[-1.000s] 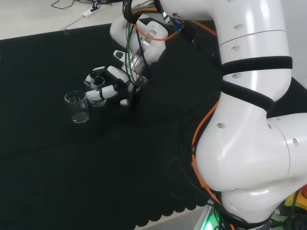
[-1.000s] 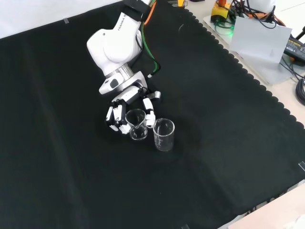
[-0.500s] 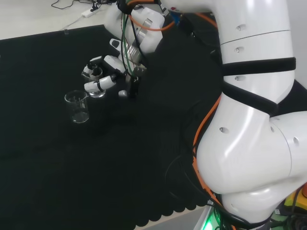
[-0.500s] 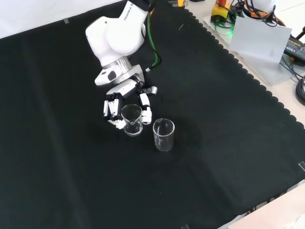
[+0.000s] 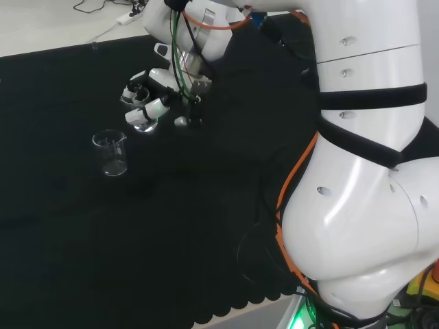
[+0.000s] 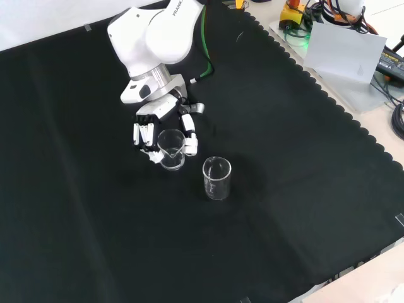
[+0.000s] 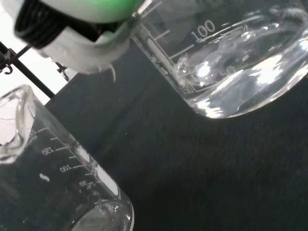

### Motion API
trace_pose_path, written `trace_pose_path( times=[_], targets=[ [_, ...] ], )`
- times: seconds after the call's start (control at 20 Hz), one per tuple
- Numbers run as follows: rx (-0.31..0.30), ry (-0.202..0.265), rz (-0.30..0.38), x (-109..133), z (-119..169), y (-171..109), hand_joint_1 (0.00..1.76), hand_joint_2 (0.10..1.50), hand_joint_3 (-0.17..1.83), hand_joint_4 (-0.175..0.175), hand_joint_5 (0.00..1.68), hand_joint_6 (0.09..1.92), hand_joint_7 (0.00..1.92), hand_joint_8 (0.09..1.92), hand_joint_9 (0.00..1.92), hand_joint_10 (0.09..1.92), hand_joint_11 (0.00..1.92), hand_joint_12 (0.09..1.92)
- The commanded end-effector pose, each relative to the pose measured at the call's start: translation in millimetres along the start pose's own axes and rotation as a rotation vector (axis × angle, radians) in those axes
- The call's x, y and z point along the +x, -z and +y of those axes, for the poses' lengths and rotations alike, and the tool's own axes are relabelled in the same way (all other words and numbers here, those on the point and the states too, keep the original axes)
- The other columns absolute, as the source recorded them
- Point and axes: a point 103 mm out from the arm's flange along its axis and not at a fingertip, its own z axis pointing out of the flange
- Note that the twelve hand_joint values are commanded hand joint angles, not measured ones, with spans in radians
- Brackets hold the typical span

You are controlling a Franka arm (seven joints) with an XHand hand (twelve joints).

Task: Pick up the beaker on the right.

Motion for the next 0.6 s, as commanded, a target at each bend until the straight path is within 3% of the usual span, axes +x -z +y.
trace_pose_path(
  times=[0.05, 0.6],
  targets=[
    [0.047, 0.003, -0.055, 8, -13, 15, 1.11, 0.73, 0.51, 0.175, 1.28, 0.61, 1.61, 0.09, 1.46, 0.14, 0.95, 1.04],
    [0.068, -0.008, -0.104, 18, -46, 38, 1.12, 0.72, 0.53, 0.175, 1.29, 0.60, 1.62, 0.09, 1.49, 0.12, 0.99, 1.01]
  ],
)
